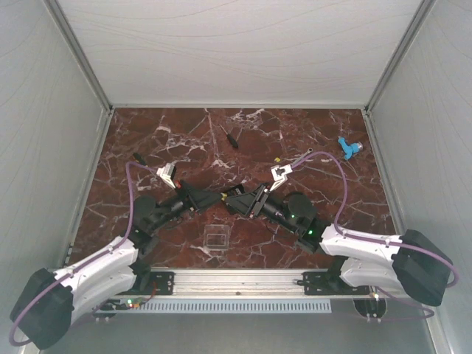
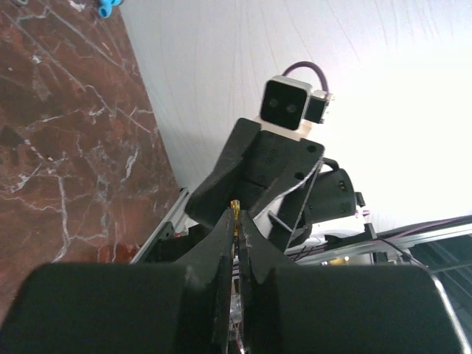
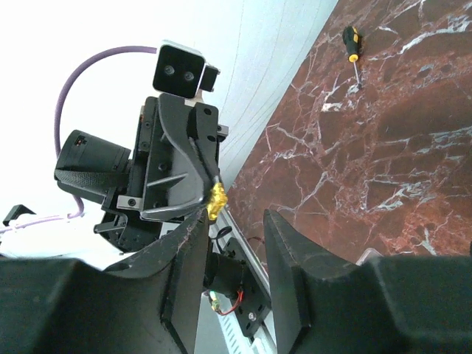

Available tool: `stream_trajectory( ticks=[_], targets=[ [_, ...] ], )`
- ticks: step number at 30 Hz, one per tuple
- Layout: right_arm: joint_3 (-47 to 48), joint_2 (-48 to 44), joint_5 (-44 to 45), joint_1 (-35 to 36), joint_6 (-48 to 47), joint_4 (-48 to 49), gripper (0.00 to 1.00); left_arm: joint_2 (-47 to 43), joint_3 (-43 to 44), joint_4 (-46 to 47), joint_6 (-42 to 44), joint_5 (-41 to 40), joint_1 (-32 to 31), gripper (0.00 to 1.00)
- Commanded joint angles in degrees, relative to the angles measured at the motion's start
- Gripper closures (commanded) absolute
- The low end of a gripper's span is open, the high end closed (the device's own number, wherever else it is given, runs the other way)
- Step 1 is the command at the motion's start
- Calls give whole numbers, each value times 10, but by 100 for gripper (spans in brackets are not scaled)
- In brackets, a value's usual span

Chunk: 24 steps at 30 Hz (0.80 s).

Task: Snap on the fuse box
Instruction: Pick up the fuse from the center of the board.

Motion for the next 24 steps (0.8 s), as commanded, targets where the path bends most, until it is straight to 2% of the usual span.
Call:
stream_trajectory(
  ticks=[1, 11, 24],
  targets=[
    [13, 17, -6, -3, 19, 67, 67, -7, -8, 88, -28, -14, -8, 100],
    [9, 28, -29, -15, 28, 105, 71, 4, -17, 115, -44, -11, -12, 100],
    [12, 38, -55, -27, 36, 118, 86, 30, -24, 156, -58, -14, -24, 100]
  ],
)
